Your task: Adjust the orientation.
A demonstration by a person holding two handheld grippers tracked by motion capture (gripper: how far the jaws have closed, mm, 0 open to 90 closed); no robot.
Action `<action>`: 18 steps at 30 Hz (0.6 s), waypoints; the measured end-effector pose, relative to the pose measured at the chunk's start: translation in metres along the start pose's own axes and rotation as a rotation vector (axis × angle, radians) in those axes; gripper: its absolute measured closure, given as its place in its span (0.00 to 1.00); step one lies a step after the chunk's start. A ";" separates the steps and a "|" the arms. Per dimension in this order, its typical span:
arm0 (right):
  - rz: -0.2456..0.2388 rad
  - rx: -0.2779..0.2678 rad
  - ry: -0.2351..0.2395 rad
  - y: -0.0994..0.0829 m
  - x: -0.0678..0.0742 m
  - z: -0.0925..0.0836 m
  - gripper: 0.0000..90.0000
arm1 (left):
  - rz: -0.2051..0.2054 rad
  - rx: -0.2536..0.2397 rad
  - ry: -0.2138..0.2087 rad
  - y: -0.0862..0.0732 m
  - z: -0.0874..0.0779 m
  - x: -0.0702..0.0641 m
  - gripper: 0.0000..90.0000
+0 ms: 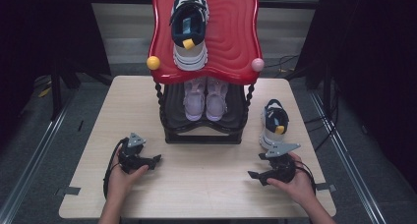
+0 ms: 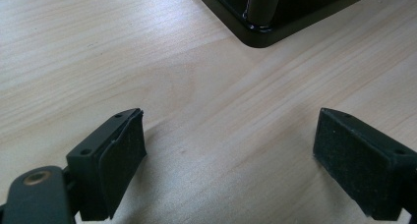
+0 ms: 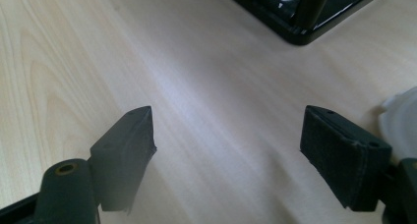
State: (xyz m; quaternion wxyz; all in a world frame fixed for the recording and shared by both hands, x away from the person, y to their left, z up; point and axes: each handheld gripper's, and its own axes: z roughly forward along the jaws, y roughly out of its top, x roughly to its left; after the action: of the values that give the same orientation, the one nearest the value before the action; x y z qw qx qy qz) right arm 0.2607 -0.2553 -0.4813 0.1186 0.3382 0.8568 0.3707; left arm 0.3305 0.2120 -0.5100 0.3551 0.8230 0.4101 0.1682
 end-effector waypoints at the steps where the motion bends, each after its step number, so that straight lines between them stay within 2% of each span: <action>1: 0.001 -0.007 -0.002 0.002 -0.002 -0.002 0.23 | -0.009 -0.004 -0.001 0.000 0.000 -0.001 0.13; 4: 0.007 -0.016 0.002 0.010 -0.008 -0.008 0.23 | 0.000 0.000 0.000 0.000 0.000 0.000 0.13; 8: -0.017 -0.018 -0.018 0.023 -0.014 -0.015 0.23 | -0.009 -0.005 -0.001 0.000 0.000 -0.001 0.13; 11: -0.008 -0.035 -0.024 0.032 -0.021 -0.020 0.24 | 0.000 0.000 0.000 0.000 0.000 0.000 0.13; 14: 0.016 -0.062 -0.024 0.040 -0.030 -0.024 0.24 | -0.009 -0.005 -0.001 0.000 0.000 -0.001 0.13; 18: 0.008 -0.079 -0.045 0.050 -0.040 -0.028 0.24 | -0.001 0.000 0.000 0.000 0.000 0.000 0.13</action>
State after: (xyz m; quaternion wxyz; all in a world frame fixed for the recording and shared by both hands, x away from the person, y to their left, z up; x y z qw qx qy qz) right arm 0.3019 -0.2725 -0.4283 0.1494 0.3451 0.8372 0.3972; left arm 0.3305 0.2119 -0.5100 0.3552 0.8229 0.4104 0.1683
